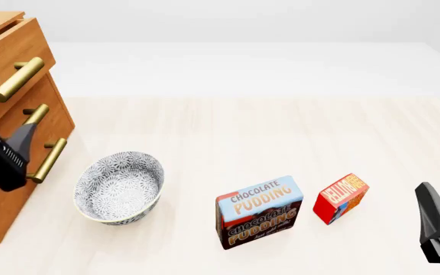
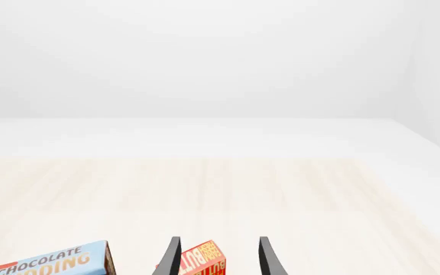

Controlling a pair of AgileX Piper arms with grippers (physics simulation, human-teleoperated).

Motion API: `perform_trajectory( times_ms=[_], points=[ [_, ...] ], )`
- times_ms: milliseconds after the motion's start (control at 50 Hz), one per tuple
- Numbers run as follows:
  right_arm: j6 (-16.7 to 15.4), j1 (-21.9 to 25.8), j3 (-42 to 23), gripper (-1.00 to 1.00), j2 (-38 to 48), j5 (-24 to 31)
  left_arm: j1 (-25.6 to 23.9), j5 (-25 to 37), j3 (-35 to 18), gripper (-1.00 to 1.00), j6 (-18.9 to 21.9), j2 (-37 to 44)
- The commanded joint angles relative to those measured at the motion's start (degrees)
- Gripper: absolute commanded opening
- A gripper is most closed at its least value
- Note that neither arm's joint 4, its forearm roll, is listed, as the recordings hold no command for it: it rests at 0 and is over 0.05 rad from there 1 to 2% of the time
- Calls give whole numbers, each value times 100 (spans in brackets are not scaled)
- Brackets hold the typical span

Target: Put the butter at the back in the top drawer of the cabinet and close it.

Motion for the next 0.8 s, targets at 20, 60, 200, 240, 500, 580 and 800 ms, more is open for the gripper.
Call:
perform_trajectory(
  times_ms=[20, 60, 200, 240, 500, 580, 800],
  points=[
    [0, 0, 0, 100, 0, 0, 54, -92, -16, 100, -33, 178],
    [0, 0, 0, 100, 0, 0, 60, -132, -2, 100, -17, 198],
    [0, 0, 0, 100, 0, 0, 94, -160, -48, 100, -4, 256],
    [0, 0, 0, 100, 0, 0, 98, -160, -55, 100, -7, 267],
    [0, 0, 0, 100, 0, 0, 224, -148, -138, 100, -54, 339],
    [0, 0, 0, 100, 0, 0, 239, -200, -161, 100, -63, 422],
    [0, 0, 0, 100, 0, 0, 270, -363, -126, 100, -87, 634]
  ],
)
